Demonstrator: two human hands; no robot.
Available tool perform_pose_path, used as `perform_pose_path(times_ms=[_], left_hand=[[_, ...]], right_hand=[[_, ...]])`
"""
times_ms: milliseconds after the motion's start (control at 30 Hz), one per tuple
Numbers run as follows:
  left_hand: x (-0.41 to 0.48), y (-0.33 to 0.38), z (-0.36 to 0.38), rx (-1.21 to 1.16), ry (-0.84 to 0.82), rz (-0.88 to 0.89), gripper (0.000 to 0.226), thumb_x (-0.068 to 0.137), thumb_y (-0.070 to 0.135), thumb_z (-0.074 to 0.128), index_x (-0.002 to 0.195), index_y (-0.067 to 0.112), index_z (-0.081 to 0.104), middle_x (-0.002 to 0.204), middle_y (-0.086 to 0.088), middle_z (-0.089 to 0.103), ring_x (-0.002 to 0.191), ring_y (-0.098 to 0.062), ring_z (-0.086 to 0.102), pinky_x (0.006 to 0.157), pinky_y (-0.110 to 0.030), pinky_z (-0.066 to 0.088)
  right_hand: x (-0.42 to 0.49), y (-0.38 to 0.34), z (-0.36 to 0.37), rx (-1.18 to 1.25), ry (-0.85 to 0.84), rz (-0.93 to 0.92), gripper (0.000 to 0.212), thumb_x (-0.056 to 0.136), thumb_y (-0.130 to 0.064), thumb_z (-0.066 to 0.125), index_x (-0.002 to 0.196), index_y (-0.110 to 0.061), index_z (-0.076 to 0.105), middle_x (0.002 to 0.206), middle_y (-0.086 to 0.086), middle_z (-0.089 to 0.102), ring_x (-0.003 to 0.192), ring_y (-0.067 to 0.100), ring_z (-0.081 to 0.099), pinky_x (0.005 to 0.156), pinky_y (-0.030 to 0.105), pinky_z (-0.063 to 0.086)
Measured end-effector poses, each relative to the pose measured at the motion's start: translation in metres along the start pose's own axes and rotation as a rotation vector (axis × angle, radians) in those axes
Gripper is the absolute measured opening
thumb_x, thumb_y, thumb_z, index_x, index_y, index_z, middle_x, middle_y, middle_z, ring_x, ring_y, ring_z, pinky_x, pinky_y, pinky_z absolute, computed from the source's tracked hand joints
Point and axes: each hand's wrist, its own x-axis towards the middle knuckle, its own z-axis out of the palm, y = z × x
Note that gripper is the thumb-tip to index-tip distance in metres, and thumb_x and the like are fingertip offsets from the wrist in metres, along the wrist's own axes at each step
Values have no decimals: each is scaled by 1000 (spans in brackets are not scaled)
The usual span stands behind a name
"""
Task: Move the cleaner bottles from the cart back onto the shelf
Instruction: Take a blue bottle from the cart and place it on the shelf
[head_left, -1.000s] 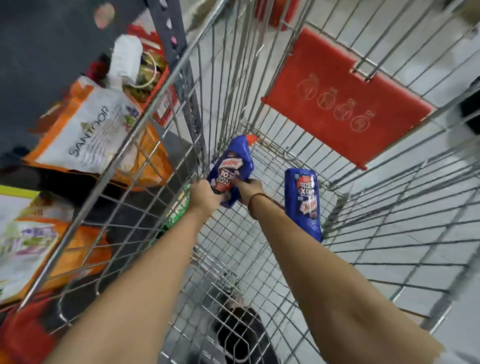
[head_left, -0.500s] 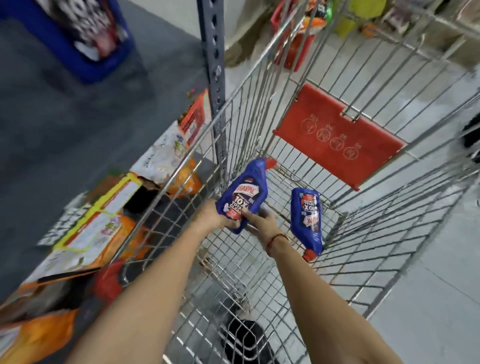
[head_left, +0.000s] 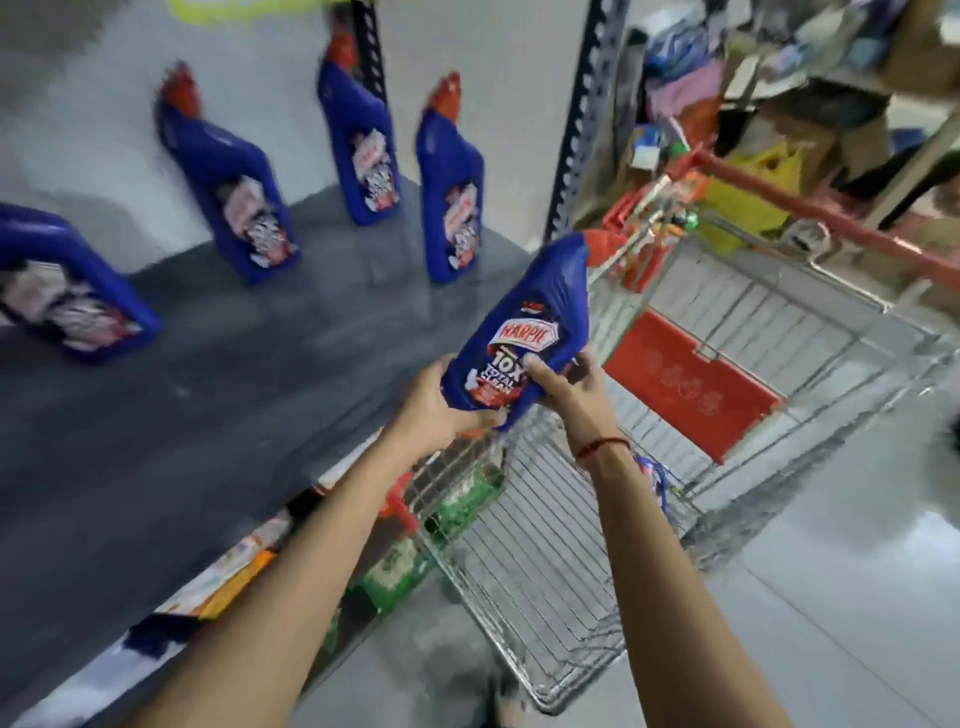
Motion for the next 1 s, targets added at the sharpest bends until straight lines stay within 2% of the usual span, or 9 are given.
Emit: perform_pose_path(times_ms=[100,167,267,367,433,633,733,833,1000], left_hand=[[-28,11,-43,-64,47,35,55,62,-10,76,112,2,54,102,-13,64,73,4,63,72,-12,52],[-50,16,-79,-40,128,33,53,64,-7,77,110,5,55,105,-12,64,76,-1,63,72,-13,53],[-75,15,-127,110,278,12,54,60,10,85,108,9,60,104,-8,68,88,-16,64,80,-29,53],[-96,6,-165,222,385,-4,53,55,22,88,101,12,66,92,0,69,82,-12,63,64,-11,47],[-110,-1,-183,224,445,-13,51,53,20,89,99,12,68,90,0,69,81,-10,62,61,-13,44],[-140,-26,-213,241,592,-56,48,52,19,89,95,12,68,80,8,65,70,0,57,51,1,37],[-146,-42,-219,295,636,-130,58,50,30,90,100,15,67,91,1,70,82,-9,60,57,-9,39],[-148,-55,-218,304,679,-184,67,49,35,89,108,15,63,99,-4,72,88,-16,64,66,-22,41],[-147,-63,-216,318,717,-170,70,51,41,86,112,18,59,102,-4,72,92,-18,64,67,-23,42]], right_hand=[[-5,-26,49,-74,-162,-85,34,76,1,69,98,-23,60,78,-15,74,72,-1,68,61,16,55],[-10,-36,88,-120,-268,-110,40,75,8,68,102,-20,57,77,-13,74,71,-1,67,63,18,56],[-17,-44,141,-185,-410,-145,51,70,13,70,111,-11,53,89,-3,69,72,0,68,69,19,57],[-24,-43,189,-266,-547,-168,57,67,14,73,116,-2,50,94,3,66,73,-2,67,65,16,56],[-30,-39,216,-321,-607,-178,59,65,11,75,117,0,49,100,8,65,79,3,66,69,16,56],[-42,-14,268,-444,-731,-178,55,63,-5,83,108,-7,52,112,13,66,103,28,64,88,43,55],[-46,-2,278,-465,-762,-180,52,62,-9,84,104,-16,54,112,11,66,106,28,64,91,46,53],[-50,9,282,-504,-787,-177,56,63,-13,83,110,-16,53,116,9,65,104,21,63,91,42,54],[-46,7,283,-577,-839,-195,61,66,-17,81,118,-18,49,112,-1,62,98,12,59,77,20,50]])
